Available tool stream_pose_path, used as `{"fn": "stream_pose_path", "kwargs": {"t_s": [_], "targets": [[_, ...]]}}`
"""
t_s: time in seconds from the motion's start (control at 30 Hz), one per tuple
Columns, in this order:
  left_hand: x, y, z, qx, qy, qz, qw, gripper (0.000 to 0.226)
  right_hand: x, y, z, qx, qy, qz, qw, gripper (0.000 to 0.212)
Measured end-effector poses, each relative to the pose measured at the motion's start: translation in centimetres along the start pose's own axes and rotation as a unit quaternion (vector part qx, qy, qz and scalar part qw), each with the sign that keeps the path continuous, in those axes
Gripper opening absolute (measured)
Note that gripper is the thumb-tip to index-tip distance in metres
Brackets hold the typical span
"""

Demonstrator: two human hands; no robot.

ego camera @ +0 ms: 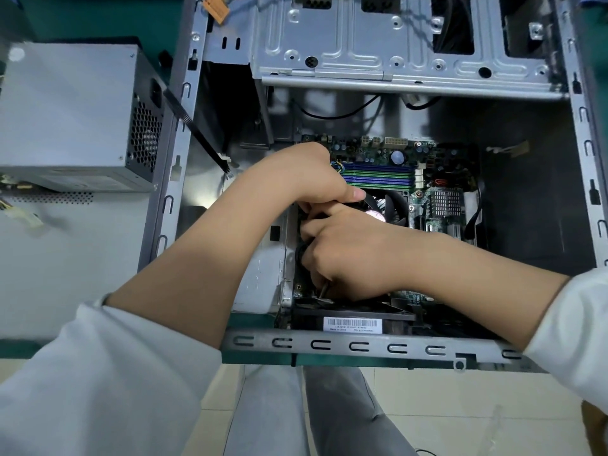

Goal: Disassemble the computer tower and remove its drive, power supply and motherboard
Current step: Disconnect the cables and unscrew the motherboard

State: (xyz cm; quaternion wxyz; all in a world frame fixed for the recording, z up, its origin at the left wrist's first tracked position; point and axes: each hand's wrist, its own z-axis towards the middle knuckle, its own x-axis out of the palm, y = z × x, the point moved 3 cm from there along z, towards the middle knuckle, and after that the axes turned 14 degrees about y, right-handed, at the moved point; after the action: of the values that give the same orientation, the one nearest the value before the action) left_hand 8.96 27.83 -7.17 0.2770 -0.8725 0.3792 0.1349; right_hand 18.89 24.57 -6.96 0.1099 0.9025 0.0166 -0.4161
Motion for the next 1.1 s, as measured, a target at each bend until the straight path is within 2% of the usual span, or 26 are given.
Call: {"fn": "stream_pose_path", "kwargs": {"t_s": [0.23, 0.5, 1.1], "targets": [[0.15, -0.14, -0.07, 0.010, 0.007, 0.002, 1.000, 0.047, -0.14, 0.06, -0.30, 0.011, -0.004, 0.014, 1.000, 0.006], [0.01, -0.35, -0.24, 0.015, -0.003, 0.025, 1.000, 0.050, -0.26, 0.35, -0.23, 0.011, 0.004, -0.006, 1.000, 0.015], [0.03, -0.26, -0.10, 0.014, 0.012, 0.020, 1.000, 0.051, -0.28, 0.33, -0.42, 0.015, -0.009, 0.000, 1.000, 0.012]]}}
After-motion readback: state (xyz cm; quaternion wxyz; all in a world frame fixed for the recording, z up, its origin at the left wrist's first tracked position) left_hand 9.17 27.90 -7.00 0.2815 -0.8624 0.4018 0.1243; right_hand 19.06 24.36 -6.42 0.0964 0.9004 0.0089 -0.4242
